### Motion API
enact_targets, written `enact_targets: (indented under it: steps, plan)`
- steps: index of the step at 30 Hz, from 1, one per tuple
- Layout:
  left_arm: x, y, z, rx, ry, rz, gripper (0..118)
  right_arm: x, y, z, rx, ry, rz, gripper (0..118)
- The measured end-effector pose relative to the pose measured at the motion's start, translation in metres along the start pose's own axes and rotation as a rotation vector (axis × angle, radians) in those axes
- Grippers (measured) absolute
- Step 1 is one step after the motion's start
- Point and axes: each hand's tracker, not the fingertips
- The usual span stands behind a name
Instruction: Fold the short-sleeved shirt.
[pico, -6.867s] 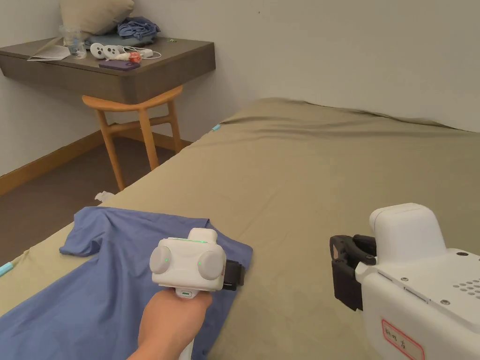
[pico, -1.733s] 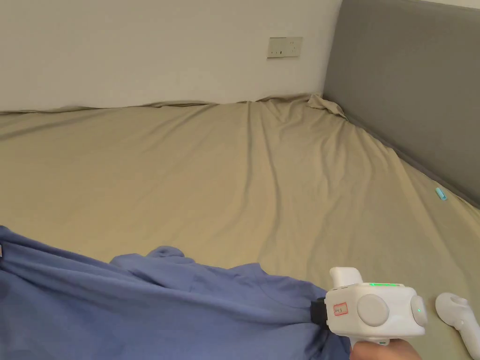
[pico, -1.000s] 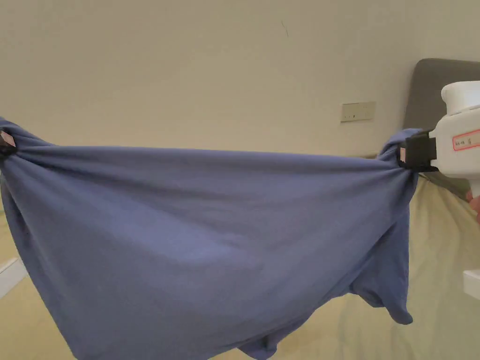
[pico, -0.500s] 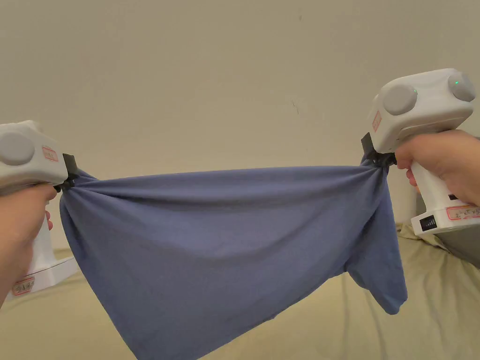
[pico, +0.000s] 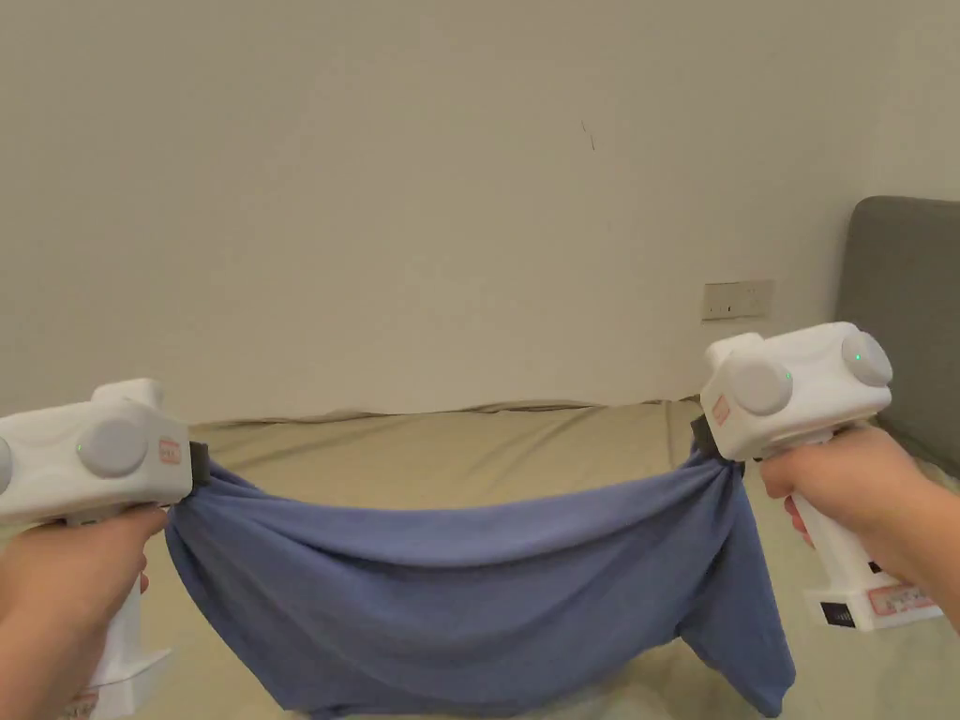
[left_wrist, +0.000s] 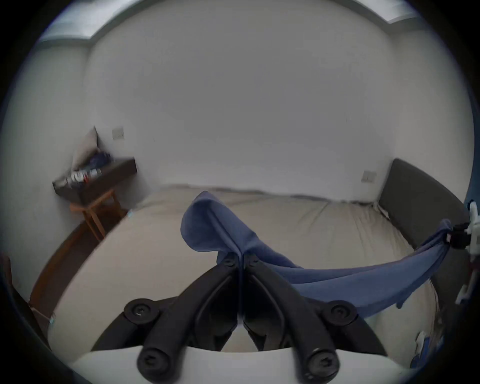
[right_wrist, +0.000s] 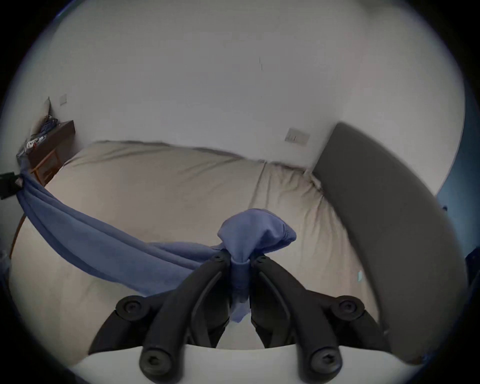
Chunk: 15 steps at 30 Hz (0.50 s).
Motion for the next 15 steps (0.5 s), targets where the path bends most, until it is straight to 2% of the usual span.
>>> enact_targets:
  steps: [2,6,8,10,15]
  plan:
    - [-0.005,-0.039,-0.012,-0.056,-0.029,0.051,0,0.001,-0.037,-0.025,-0.04,0.053,-0.04,15]
    - [-0.017,-0.109,-0.007,-0.123,-0.085,0.082,0,0.003,-0.116,-0.035,-0.082,0.097,-0.054,15]
    - [-0.024,-0.138,0.005,-0.141,-0.103,0.073,0,0.005,-0.156,-0.023,-0.083,0.111,-0.04,15]
    - [-0.032,-0.171,0.027,-0.136,-0.137,0.124,0,0.006,-0.196,-0.006,-0.089,0.127,-0.046,15]
    - [-0.061,-0.234,0.088,-0.157,-0.206,0.252,0,0.007,-0.279,0.043,-0.114,0.167,-0.144,15]
